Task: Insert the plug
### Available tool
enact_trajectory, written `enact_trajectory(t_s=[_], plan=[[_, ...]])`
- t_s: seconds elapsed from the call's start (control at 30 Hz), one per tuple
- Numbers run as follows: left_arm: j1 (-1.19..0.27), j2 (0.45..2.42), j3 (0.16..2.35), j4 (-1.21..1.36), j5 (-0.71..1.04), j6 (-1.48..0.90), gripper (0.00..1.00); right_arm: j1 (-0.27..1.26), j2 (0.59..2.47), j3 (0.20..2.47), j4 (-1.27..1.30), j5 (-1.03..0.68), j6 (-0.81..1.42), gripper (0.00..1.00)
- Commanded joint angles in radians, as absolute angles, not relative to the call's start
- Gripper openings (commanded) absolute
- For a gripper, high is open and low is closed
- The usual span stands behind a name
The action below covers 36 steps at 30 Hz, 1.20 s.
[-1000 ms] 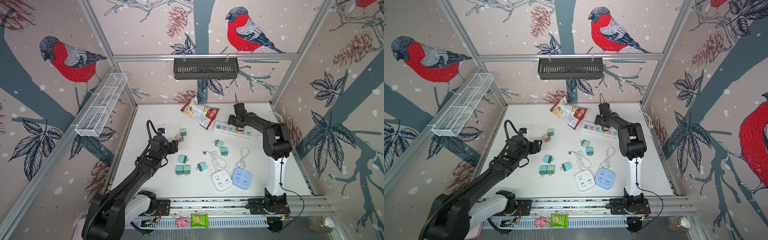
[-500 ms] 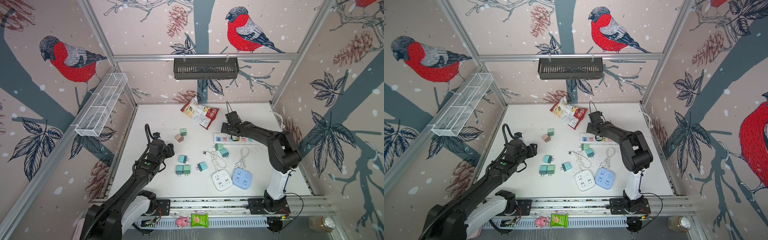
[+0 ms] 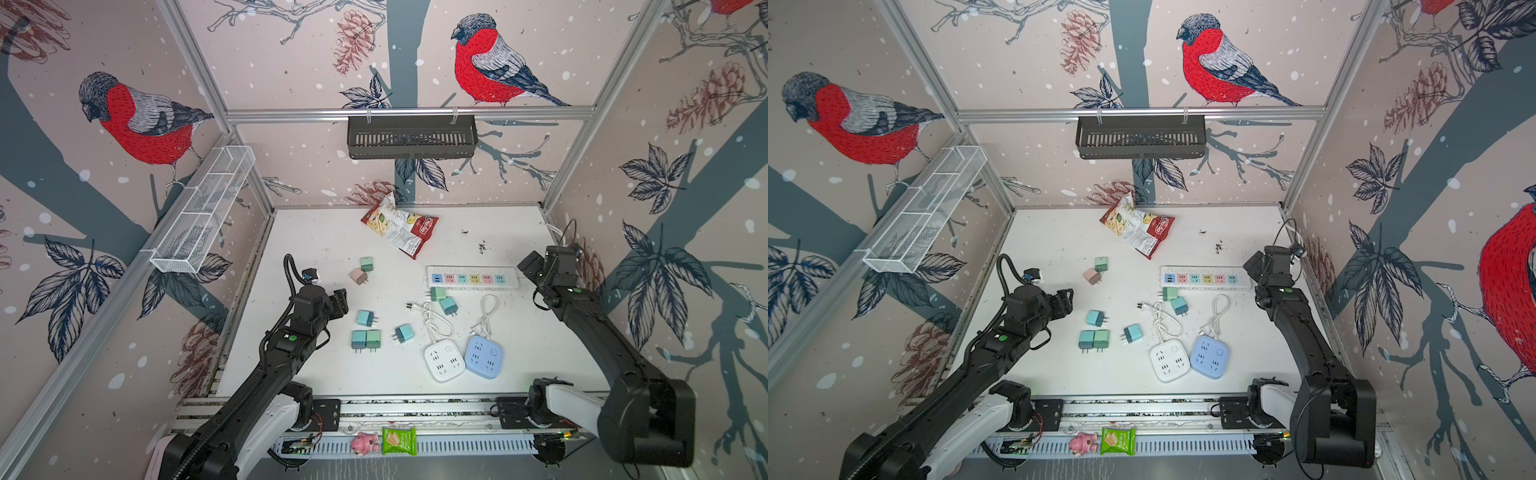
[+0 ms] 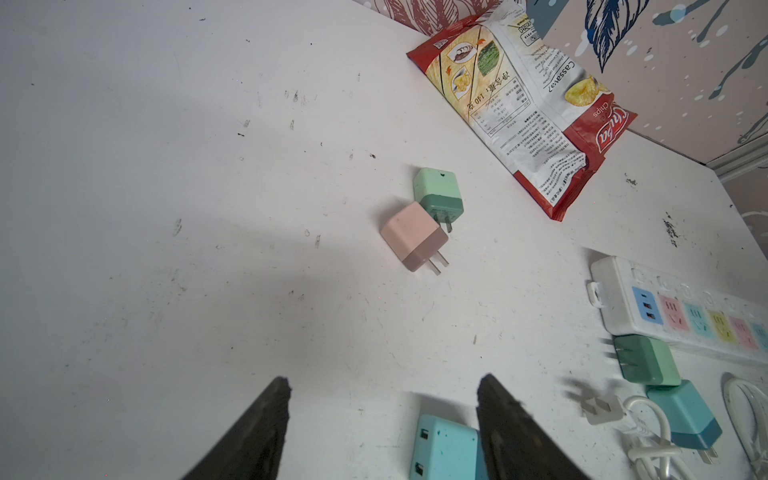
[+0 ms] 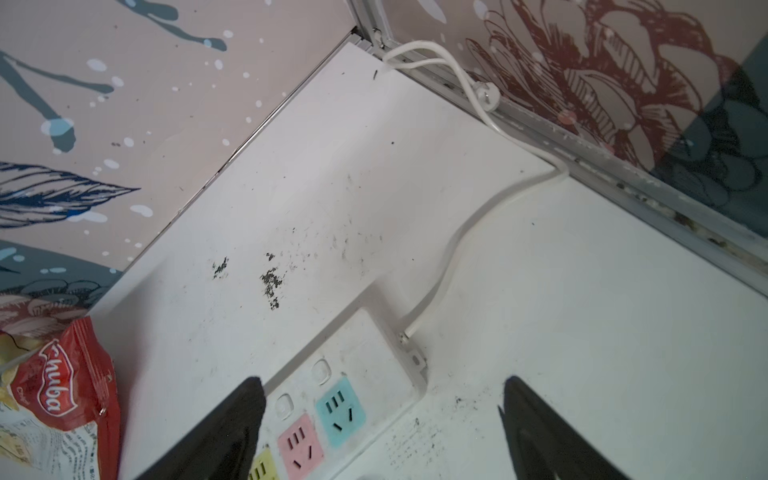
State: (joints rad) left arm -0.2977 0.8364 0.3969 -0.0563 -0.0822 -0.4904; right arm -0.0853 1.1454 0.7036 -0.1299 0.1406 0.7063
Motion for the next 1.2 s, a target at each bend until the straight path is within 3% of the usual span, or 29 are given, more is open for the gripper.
enact_trajectory(t_s=[0.0, 0.17, 0.53, 1.17], plan=[[-0.298, 0.838, 0.399, -0.041, -0.103, -0.499, 0.72, -0.148, 1.171, 0.682, -0.054, 0.0, 0.713, 0.89], [-0.298, 0.846, 0.4, -0.04, -0.101, -0.498, 0.72, -0.204, 1.357, 0.737, -0.039, -0.195, 0.686, 0.79], [-0.3, 0.861, 0.403, -0.035, -0.102, -0.497, 0.72, -0.176, 1.607, 0.793, 0.065, -0.275, 0.703, 0.65], [-0.301, 0.883, 0.409, -0.035, -0.098, -0.498, 0.72, 0.067, 1.736, 0.86, 0.06, -0.183, 0.701, 0.64]])
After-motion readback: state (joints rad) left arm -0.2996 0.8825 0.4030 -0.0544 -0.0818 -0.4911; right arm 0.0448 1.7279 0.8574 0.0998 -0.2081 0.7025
